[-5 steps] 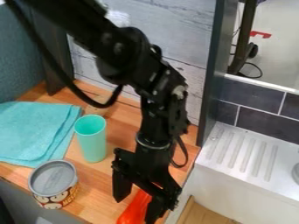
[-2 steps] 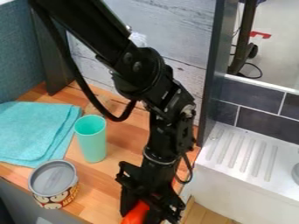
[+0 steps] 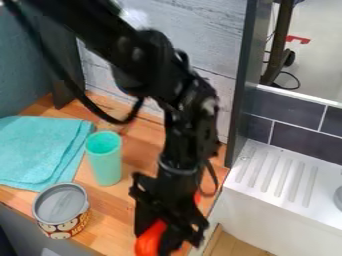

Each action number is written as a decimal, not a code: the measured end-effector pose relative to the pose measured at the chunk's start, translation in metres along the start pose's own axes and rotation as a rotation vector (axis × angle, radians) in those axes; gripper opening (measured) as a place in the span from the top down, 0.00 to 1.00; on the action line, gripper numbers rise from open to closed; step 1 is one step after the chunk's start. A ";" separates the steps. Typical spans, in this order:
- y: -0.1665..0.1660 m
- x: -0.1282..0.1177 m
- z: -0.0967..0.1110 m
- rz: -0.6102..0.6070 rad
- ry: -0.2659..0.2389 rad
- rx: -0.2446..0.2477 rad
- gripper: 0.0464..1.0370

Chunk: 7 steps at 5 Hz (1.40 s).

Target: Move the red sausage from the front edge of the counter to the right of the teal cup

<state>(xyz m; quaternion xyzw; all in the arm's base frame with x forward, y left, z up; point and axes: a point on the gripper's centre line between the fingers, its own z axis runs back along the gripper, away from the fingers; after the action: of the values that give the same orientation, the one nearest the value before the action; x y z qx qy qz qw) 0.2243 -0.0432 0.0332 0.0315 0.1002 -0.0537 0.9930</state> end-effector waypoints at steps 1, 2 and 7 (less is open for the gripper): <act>0.017 0.012 0.015 0.037 -0.069 -0.027 0.49; 0.027 0.025 0.024 0.048 -0.116 -0.035 0.49; 0.058 0.043 -0.014 0.163 0.018 -0.011 0.49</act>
<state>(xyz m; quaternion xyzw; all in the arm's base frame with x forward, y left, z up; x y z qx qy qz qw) 0.2698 0.0114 0.0143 0.0347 0.1064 0.0280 0.9933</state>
